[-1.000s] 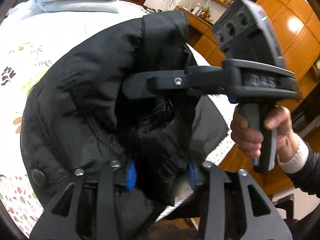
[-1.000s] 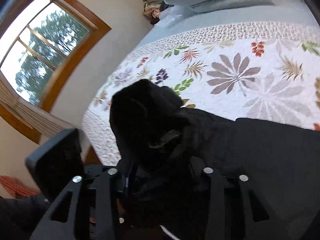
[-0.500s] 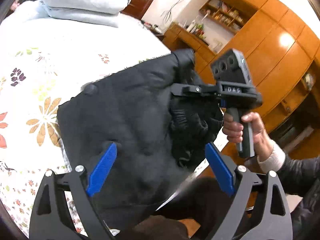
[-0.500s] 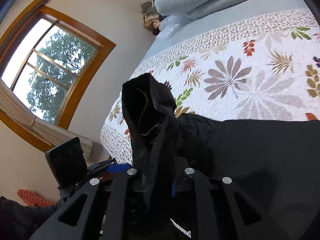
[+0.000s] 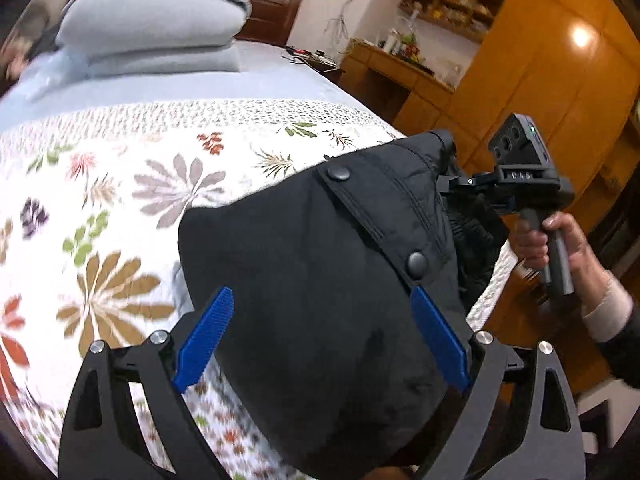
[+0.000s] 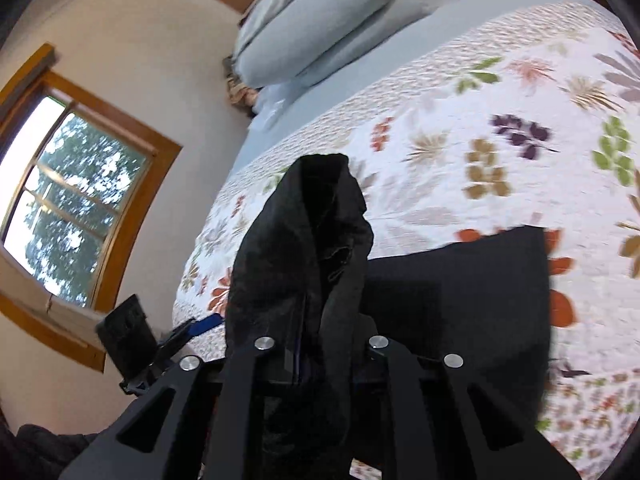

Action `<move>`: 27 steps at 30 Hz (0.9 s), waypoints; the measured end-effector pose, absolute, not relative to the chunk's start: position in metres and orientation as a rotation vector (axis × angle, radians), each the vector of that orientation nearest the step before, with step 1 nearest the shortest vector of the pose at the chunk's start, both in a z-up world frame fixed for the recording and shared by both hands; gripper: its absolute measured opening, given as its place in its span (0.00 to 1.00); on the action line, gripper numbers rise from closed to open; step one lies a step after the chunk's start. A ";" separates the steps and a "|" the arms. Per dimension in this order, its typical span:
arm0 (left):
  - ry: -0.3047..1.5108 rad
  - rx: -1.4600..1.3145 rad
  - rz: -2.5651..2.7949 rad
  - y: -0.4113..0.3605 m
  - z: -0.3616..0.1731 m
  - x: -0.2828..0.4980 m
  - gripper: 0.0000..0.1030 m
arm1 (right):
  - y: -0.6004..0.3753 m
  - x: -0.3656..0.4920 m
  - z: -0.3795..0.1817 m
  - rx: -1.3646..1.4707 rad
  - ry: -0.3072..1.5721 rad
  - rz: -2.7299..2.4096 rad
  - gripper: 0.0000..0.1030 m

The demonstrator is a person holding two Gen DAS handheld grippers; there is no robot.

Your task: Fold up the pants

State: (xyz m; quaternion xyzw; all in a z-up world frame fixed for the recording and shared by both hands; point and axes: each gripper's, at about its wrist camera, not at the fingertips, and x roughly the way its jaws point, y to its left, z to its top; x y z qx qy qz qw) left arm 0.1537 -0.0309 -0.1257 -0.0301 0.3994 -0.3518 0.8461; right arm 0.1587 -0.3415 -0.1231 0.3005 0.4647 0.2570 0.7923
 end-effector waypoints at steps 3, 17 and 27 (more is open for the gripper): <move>0.827 -0.001 -0.756 -0.054 -0.123 0.157 0.88 | -0.361 0.160 -0.147 0.681 1.055 0.500 0.14; 0.843 0.179 -0.776 -0.104 -0.138 0.147 0.88 | -0.355 0.157 -0.178 0.621 1.078 0.491 0.15; 0.908 0.241 -0.700 -0.096 -0.162 0.156 0.89 | -0.338 0.157 -0.178 0.485 1.114 0.461 0.23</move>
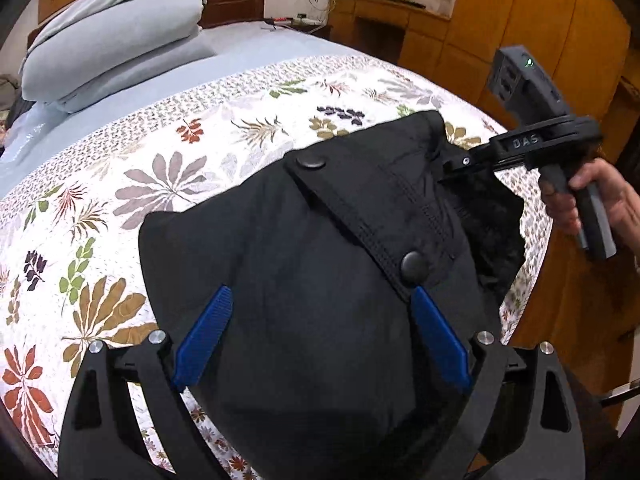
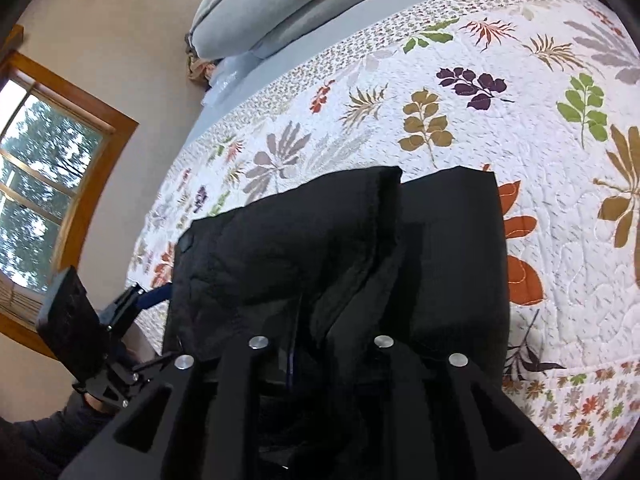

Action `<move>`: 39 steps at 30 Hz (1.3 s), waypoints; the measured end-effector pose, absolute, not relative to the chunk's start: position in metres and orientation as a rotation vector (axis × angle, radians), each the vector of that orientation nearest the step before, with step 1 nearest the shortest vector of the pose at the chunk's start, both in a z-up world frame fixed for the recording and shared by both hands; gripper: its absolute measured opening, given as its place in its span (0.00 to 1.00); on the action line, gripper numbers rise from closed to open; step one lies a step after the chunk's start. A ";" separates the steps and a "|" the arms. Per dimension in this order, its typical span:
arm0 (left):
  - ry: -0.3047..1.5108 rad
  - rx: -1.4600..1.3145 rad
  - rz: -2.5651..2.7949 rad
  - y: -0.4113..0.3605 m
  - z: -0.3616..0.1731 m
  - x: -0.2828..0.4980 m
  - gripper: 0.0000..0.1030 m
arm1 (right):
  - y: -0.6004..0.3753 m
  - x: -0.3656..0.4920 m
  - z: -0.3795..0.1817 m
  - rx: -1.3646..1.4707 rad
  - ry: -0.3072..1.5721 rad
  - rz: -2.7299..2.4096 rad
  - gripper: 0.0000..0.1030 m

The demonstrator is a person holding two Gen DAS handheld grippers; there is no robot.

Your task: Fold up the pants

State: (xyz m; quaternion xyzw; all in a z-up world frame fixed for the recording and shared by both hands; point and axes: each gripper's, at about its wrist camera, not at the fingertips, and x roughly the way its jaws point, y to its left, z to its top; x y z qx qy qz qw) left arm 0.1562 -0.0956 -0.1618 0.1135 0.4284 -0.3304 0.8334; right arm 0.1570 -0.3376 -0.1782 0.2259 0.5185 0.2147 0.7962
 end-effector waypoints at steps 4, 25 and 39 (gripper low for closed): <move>0.923 0.264 -0.708 -0.101 -0.170 0.160 0.90 | -0.339 0.148 -0.171 0.393 1.127 0.403 0.57; 0.960 0.275 -0.709 -0.116 -0.182 0.174 0.92 | -0.352 0.091 -0.159 0.279 1.158 0.364 0.23; 0.975 0.222 -0.633 -0.090 -0.175 0.172 0.94 | -0.332 0.118 -0.120 0.216 0.964 0.405 0.45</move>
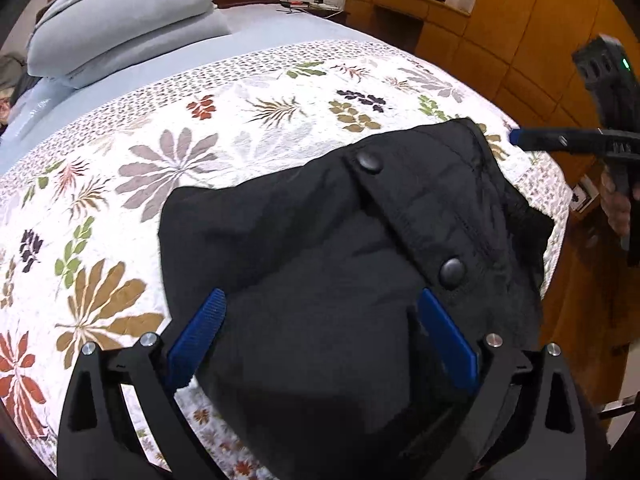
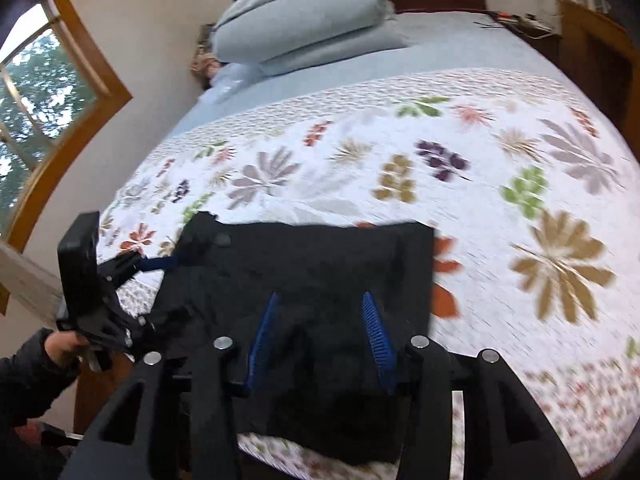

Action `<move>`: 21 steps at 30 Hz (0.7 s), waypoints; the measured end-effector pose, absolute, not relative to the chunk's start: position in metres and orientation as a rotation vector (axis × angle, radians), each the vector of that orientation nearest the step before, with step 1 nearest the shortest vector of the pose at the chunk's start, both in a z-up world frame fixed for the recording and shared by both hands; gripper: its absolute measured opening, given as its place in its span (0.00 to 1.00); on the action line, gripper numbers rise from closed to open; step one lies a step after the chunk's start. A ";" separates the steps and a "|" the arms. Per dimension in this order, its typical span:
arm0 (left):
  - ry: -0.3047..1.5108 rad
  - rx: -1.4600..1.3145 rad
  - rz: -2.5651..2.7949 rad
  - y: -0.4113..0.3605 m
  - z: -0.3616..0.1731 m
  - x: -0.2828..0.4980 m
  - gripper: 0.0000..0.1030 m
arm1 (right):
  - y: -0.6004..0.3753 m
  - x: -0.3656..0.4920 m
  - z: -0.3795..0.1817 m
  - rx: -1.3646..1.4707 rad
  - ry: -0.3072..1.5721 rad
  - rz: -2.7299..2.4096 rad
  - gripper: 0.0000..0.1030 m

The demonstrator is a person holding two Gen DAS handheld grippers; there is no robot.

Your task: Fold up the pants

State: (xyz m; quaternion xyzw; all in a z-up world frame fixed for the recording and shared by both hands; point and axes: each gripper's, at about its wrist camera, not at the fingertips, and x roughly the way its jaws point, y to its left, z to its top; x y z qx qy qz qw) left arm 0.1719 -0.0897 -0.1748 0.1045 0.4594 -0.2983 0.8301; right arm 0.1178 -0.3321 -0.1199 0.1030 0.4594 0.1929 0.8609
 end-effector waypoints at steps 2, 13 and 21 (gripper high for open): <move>0.975 0.250 -0.617 -0.090 -0.178 0.169 0.94 | -0.320 0.131 -0.128 0.219 0.969 0.428 0.45; 0.985 0.226 -0.605 -0.081 -0.178 0.174 0.94 | -0.311 0.147 -0.163 0.191 1.040 0.360 0.41; 1.056 0.157 -0.520 -0.017 -0.171 0.152 0.94 | -0.353 0.092 -0.137 0.258 1.005 0.362 0.69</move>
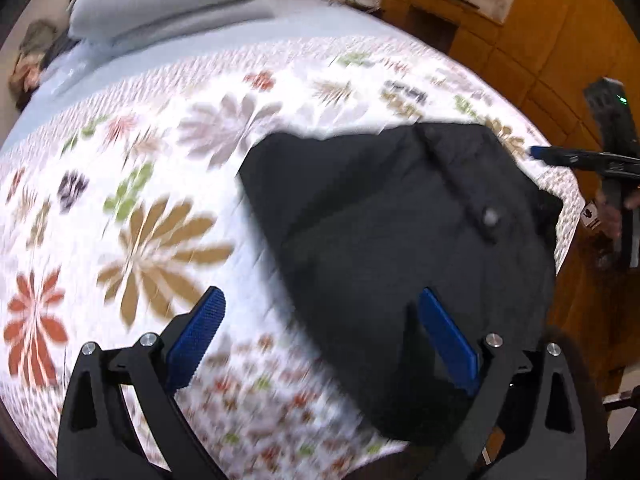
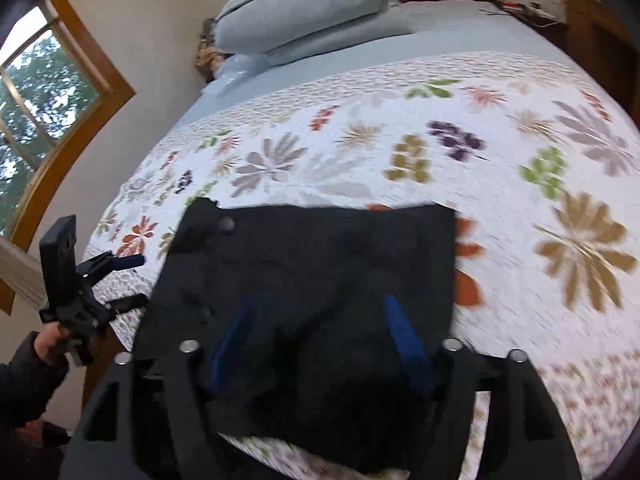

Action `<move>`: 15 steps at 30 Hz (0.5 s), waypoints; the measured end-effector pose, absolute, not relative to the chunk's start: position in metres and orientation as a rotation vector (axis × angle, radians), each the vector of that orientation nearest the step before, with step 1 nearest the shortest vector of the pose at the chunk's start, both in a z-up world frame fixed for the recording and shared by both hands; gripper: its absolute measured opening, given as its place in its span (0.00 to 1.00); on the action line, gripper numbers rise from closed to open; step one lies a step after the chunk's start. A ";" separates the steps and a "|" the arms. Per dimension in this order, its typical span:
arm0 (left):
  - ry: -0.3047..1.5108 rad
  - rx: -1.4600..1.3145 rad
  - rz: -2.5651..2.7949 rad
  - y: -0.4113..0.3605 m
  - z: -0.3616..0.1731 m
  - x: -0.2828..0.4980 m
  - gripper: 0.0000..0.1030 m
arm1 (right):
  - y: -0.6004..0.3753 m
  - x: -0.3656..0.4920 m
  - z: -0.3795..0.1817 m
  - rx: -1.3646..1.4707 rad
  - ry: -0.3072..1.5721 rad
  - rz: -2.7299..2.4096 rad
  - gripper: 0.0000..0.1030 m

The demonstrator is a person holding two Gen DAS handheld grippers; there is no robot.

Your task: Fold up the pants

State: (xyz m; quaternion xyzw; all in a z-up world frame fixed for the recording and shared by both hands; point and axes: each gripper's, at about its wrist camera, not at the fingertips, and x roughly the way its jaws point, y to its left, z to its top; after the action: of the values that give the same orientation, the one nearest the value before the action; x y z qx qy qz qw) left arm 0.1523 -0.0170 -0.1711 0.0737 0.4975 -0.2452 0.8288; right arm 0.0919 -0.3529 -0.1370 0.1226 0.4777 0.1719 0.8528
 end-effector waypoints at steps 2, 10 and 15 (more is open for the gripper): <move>1.095 0.134 -0.523 -0.008 -0.181 0.150 0.94 | -0.374 0.083 -0.145 0.313 1.030 0.327 0.70; 1.141 0.043 -0.566 -0.004 -0.185 0.143 0.94 | -0.388 0.062 -0.169 0.395 1.077 0.315 0.70; 1.121 0.121 -0.539 -0.014 -0.186 0.140 0.95 | -0.390 0.053 -0.167 0.395 1.045 0.327 0.70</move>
State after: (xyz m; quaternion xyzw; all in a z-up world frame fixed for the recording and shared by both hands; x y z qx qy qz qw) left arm 0.1403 -0.0142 -0.1859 0.0567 0.5247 -0.2522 0.8111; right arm 0.0529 -0.3895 -0.1672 0.1866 0.4935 0.1546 0.8353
